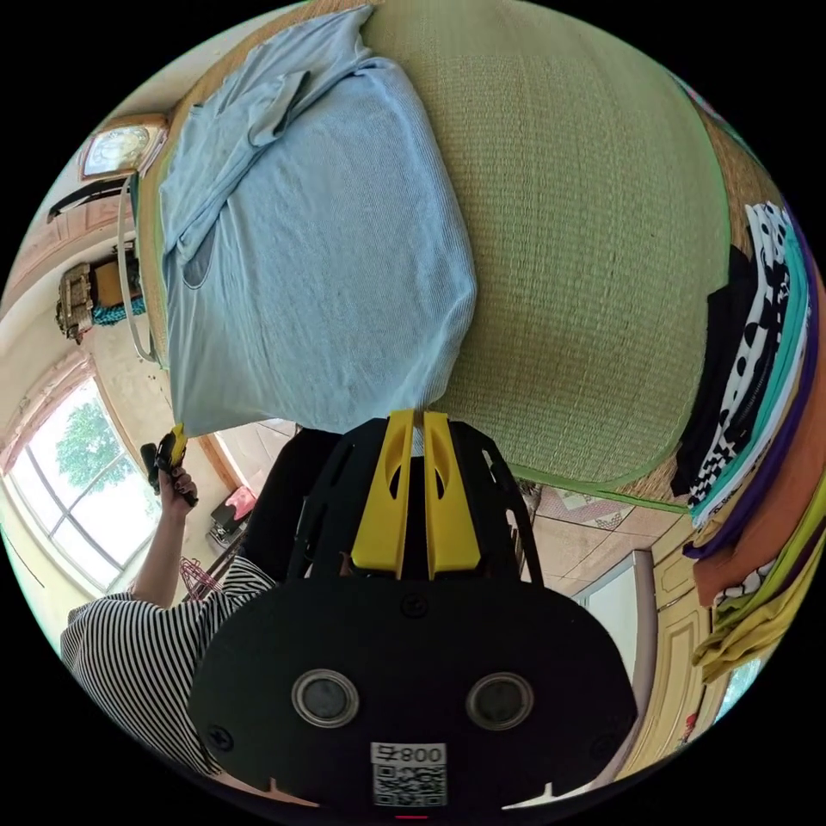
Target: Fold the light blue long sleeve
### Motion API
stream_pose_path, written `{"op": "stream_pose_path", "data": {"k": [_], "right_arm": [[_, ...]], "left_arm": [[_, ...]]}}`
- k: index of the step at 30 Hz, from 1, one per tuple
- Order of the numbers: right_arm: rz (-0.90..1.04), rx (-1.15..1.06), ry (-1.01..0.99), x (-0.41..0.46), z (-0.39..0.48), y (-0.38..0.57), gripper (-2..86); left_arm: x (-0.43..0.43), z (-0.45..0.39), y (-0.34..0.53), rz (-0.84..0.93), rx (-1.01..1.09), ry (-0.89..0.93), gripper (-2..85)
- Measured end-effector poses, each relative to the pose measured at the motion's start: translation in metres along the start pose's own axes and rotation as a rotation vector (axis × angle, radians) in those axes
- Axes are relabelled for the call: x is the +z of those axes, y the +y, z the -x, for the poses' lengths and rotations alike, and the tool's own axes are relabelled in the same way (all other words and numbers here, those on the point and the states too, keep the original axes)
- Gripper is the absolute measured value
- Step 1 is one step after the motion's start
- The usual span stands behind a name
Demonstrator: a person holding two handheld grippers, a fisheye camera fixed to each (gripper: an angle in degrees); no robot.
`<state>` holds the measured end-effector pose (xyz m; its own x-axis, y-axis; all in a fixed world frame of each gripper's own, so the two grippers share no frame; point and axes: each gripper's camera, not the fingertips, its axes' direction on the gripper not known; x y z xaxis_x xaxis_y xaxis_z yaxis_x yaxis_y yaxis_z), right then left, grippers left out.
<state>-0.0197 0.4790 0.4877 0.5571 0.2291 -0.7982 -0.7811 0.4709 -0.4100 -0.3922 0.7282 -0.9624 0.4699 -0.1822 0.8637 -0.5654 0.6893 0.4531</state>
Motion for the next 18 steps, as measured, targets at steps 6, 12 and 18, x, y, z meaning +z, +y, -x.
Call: {"op": "stream_pose_path", "data": {"k": [6, 12, 18], "right_arm": [[-0.067, 0.005, -0.111, -0.03, -0.02, 0.028, 1.8], [-0.141, 0.038, -0.277, -0.056, -0.036, 0.048, 1.8], [-0.204, 0.016, -0.357, -0.1, -0.033, 0.051, 1.7]], "left_arm": [[-0.024, -0.043, -0.02, 0.006, 0.008, -0.029, 2.7], [-0.043, -0.075, -0.047, -0.016, -0.035, -0.026, 2.8], [-0.062, -0.111, -0.087, -0.051, -0.05, 0.023, 2.9]]}}
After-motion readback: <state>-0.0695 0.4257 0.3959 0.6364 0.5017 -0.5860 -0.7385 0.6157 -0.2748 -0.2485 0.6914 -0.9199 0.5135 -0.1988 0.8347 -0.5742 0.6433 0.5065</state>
